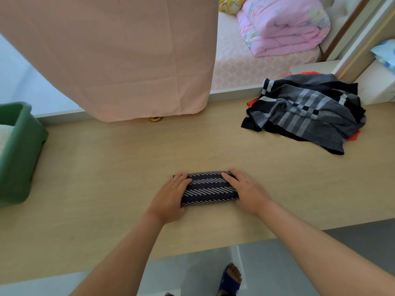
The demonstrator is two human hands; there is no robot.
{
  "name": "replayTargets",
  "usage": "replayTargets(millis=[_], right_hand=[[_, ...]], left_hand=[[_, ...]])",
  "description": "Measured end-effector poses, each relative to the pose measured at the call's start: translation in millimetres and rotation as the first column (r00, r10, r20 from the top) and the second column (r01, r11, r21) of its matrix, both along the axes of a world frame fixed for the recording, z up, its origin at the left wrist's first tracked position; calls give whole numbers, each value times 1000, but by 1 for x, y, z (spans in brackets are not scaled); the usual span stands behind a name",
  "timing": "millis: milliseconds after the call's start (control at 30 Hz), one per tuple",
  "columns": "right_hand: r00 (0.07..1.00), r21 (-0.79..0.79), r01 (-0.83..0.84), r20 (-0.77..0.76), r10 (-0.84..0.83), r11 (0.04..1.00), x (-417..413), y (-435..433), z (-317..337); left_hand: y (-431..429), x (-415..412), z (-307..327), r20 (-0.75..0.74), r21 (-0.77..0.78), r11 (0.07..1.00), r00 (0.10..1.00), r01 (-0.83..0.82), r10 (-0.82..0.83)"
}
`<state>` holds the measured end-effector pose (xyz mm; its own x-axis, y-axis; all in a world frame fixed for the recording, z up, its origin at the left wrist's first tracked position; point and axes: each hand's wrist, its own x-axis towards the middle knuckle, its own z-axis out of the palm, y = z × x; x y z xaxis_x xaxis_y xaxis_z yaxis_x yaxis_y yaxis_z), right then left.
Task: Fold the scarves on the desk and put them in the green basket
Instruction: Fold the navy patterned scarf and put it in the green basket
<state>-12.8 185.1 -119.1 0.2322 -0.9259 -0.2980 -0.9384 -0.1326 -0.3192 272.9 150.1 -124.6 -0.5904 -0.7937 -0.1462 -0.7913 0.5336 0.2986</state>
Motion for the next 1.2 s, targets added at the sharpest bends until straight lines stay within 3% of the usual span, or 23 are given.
replayTargets(millis=[100, 167, 300, 367, 400, 467, 500, 567, 633, 700, 800, 900, 967, 1000, 1067, 1133, 1200], right_hand=[[970, -21, 143, 201, -136, 990, 5, 1, 8], [902, -3, 289, 337, -271, 957, 10, 1, 22], [681, 85, 573, 504, -531, 815, 27, -10, 48], [642, 105, 603, 525, -559, 791, 41, -17, 53], [665, 90, 595, 504, -552, 799, 49, -20, 53], [823, -51, 505, 330, -462, 862, 64, -19, 49], [902, -146, 413, 199, -383, 899, 73, -16, 43], [976, -269, 216, 46, -211, 939, 93, -4, 32], [998, -279, 54, 4, -55, 959, 113, 11, 24], [994, -160, -90, -78, 79, 983, 132, 27, 18], [981, -6, -133, -146, 131, 991, 149, 45, 12], [991, 50, -61, 120, 55, 997, 160, 49, 12], [942, 64, 106, 313, -121, 992, 172, 47, 18], [916, 39, 217, 337, -217, 975, 178, 45, 21], [898, -19, 383, 240, -368, 923, 189, 44, 23], [893, 17, 441, 90, -441, 897, 194, 42, 21], [888, 96, 449, 68, -455, 889, 200, 37, 21]], left_hand=[[4, 11, 6, -161, 45, 996, 984, -72, 79], [4, 15, 21, -267, 153, 964, 931, -215, 250], [-2, 30, 48, -321, 366, 822, 770, -436, 551], [-4, 39, 52, -293, 538, 705, 682, -462, 670], [-4, 45, 49, -263, 604, 646, 649, -467, 714], [1, 57, 39, -184, 676, 554, 616, -486, 766], [5, 63, 34, -152, 694, 522, 609, -495, 778], [12, 71, 24, -113, 717, 488, 608, -497, 786], [16, 76, 21, -101, 704, 505, 634, -500, 767], [17, 82, 23, -76, 674, 544, 685, -500, 724], [17, 95, 29, 43, 645, 623, 834, -443, 550], [18, 105, 42, 187, 523, 778, 937, -349, 295], [21, 107, 46, 112, 376, 899, 974, -223, 195], [23, 107, 47, 29, 325, 934, 989, -149, 147], [24, 103, 47, -79, 276, 961, 996, -8, 31], [21, 98, 46, -54, 274, 960, 998, 57, -44], [14, 94, 44, 2, 303, 950, 997, 76, -80]])
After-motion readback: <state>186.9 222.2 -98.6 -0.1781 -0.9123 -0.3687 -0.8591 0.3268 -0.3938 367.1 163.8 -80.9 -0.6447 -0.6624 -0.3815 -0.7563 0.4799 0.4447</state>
